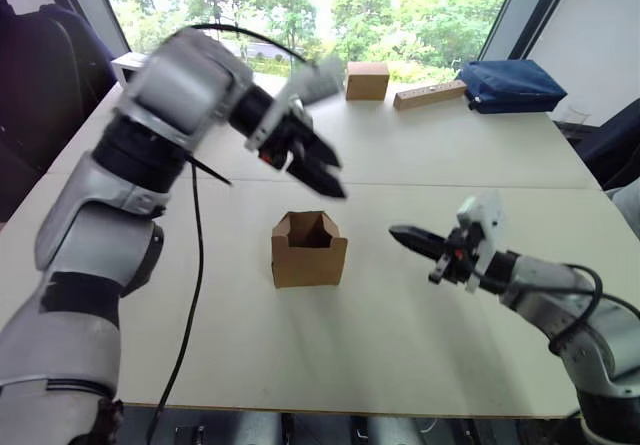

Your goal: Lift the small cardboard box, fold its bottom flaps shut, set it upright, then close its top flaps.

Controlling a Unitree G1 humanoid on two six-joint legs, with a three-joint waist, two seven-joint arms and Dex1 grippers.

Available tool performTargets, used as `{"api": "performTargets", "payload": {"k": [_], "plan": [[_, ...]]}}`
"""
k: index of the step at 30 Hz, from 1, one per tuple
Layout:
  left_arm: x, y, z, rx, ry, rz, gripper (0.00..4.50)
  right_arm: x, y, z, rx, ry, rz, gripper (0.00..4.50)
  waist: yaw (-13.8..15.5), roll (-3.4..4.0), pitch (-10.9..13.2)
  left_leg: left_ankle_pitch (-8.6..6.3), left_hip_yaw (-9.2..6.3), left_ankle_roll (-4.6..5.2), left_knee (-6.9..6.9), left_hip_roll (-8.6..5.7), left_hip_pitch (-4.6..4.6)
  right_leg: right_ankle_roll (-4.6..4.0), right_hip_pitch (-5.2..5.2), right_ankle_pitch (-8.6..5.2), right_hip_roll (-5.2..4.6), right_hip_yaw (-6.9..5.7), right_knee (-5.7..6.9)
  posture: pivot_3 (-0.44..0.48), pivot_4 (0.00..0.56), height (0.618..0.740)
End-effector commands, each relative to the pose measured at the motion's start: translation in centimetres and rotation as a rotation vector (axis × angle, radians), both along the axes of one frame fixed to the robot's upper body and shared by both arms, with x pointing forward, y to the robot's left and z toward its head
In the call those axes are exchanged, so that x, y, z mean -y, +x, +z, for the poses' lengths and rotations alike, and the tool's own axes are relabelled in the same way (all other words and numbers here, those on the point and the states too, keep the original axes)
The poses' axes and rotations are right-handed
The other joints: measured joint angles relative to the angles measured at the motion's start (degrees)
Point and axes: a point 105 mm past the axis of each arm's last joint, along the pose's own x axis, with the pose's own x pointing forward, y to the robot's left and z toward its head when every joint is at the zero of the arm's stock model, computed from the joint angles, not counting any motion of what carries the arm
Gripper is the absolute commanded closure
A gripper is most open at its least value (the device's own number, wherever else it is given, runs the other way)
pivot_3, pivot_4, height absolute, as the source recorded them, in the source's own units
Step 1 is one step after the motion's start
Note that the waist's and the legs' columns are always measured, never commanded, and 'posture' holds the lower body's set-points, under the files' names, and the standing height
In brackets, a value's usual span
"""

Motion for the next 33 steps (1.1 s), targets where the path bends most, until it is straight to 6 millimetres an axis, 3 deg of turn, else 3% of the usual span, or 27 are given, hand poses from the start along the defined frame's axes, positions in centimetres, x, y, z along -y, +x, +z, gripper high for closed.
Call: {"api": "performTargets", "payload": {"k": [1, 3, 4, 6, 8, 11, 13, 19, 33], "plan": [[-3.3, 1.4, 0.6, 0.038, -0.180, 0.159, 0.71, -0.2, 0.7, 1.6, 0.047, 0.002, 0.058, 4.50, -0.3, 0.04, 0.0, 0.00, 0.02, 0.00, -0.01, -0.01, 0.04, 0.00, 0.00, 0.00, 0.01, 0.01, 0.03, 0.000, 0.150, 0.740], [-4.3, 1.2, 0.2, 0.054, -0.235, 0.194, 0.71, -0.5, 0.9, 2.1, 0.052, -0.003, 0.092, 4.50, -0.7, 0.03, 0.0, 0.02, 0.01, -0.04, -0.02, -0.02, 0.02, 0.00, -0.02, 0.00, 0.02, -0.02, 0.06, 0.000, 0.150, 0.740], [-5.5, 1.0, 1.6, 0.072, -0.420, 0.235, 0.71, -0.9, 1.2, 2.7, 0.061, 0.004, 0.118, 4.50, -0.6, 0.01, 0.0, 0.04, 0.00, -0.08, -0.02, 0.00, -0.01, 0.00, -0.04, 0.00, 0.01, -0.02, 0.08, 0.000, 0.150, 0.740], [-8.5, 0.4, 0.0, 0.031, -0.538, 0.361, 0.71, -1.7, 1.5, 3.6, 0.079, -0.011, 0.175, 4.50, -1.2, 0.02, 0.0, 0.08, -0.03, -0.15, 0.01, 0.04, -0.10, 0.01, -0.07, 0.02, -0.07, -0.04, 0.08, 0.000, 0.150, 0.740], [-9.2, -0.4, -1.4, 0.032, -0.547, 0.411, 0.71, -1.8, 1.5, 3.8, 0.087, -0.028, 0.196, 4.50, -1.2, 0.03, 0.0, 0.20, 0.06, -0.36, 0.02, 0.00, -0.06, 0.02, -0.08, 0.02, -0.20, 0.03, 0.11, 0.000, 0.150, 0.740], [-10.4, -1.2, -4.9, 0.003, -0.517, 0.536, 1.38, -2.4, 1.1, 4.1, 0.079, -0.040, 0.260, 4.50, -0.6, -0.01, 0.0, 0.22, -0.02, -0.40, 0.00, -0.03, -0.09, 0.01, -0.03, 0.03, -0.21, -0.10, 0.11, 0.000, 0.150, 0.740], [-10.8, -2.3, -7.2, -0.010, -0.463, 0.566, 2.29, -3.0, 0.9, 4.0, 0.073, -0.061, 0.300, 4.50, -0.6, -0.02, 0.0, 0.22, 0.01, -0.40, 0.01, -0.13, -0.06, 0.02, 0.01, 0.03, -0.35, -0.08, 0.10, 0.000, 0.150, 0.740], [-10.4, -4.1, -9.1, -0.048, -0.440, 0.548, 4.45, -4.1, 0.5, 3.0, 0.039, -0.106, 0.372, 4.50, 0.0, -0.07, 0.0, 0.19, -0.02, -0.35, 0.05, -0.18, -0.02, 0.00, 0.06, 0.03, -0.37, -0.11, 0.07, 0.000, 0.150, 0.740], [-7.9, -4.4, -12.6, 0.013, -0.196, 0.394, 4.45, -6.6, 1.9, -0.2, 0.049, -0.240, 0.414, 4.50, 0.2, -0.04, 0.0, 0.19, 0.05, -0.35, 0.00, -0.20, 0.07, -0.01, 0.09, 0.03, -0.31, -0.09, 0.07, 0.000, 0.150, 0.740]]}}
